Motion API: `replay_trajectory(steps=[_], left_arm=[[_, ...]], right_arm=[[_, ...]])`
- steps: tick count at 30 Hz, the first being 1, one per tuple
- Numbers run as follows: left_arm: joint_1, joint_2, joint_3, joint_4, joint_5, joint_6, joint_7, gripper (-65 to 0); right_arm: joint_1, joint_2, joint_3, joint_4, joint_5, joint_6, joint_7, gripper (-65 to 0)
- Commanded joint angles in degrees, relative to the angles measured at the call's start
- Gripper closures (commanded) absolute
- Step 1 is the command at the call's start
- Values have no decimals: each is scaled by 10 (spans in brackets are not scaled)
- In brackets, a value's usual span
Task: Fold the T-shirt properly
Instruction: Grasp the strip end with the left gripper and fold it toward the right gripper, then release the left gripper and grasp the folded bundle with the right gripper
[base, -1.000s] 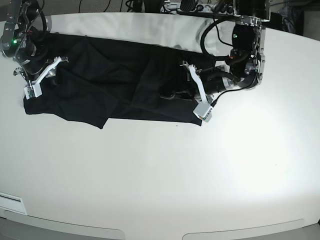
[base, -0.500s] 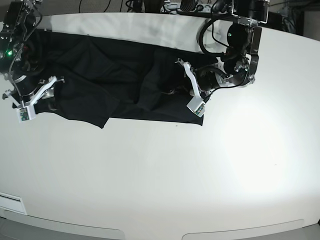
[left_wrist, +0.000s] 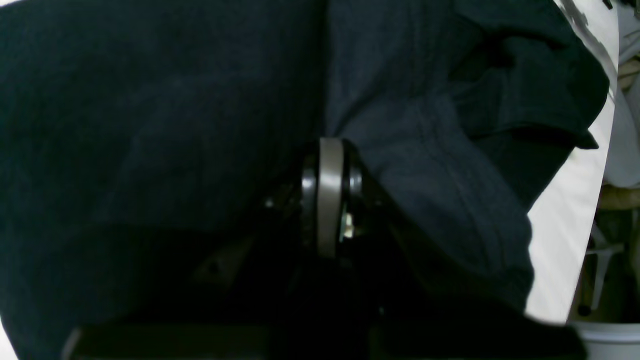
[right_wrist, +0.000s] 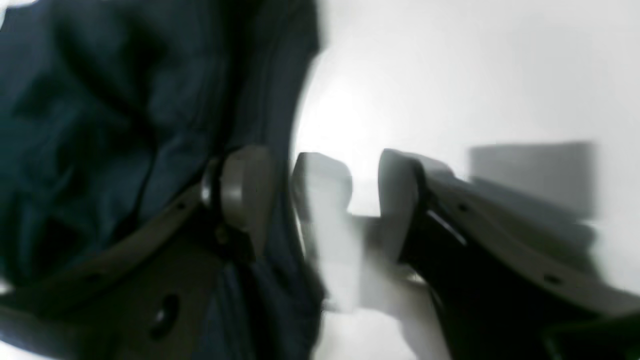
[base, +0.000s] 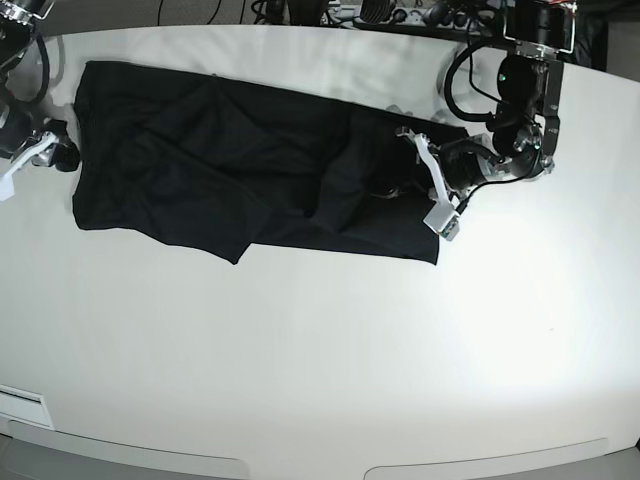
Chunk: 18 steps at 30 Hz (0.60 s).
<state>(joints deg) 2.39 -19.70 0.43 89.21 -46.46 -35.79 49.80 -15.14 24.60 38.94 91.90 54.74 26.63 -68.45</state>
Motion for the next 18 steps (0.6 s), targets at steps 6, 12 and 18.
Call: replay_trajectory(steps=[6, 12, 18], left_arm=[[-2, -8, -7, 3, 7, 11, 17, 0], [-2, -8, -7, 3, 7, 11, 17, 0], [-2, -8, -7, 3, 6, 11, 17, 0]], right_arm=[[3, 10, -46, -69, 38, 62, -18, -367], [4, -5, -127, -73, 64, 105, -50, -366], [4, -8, -164, -73, 165, 120, -93, -366]])
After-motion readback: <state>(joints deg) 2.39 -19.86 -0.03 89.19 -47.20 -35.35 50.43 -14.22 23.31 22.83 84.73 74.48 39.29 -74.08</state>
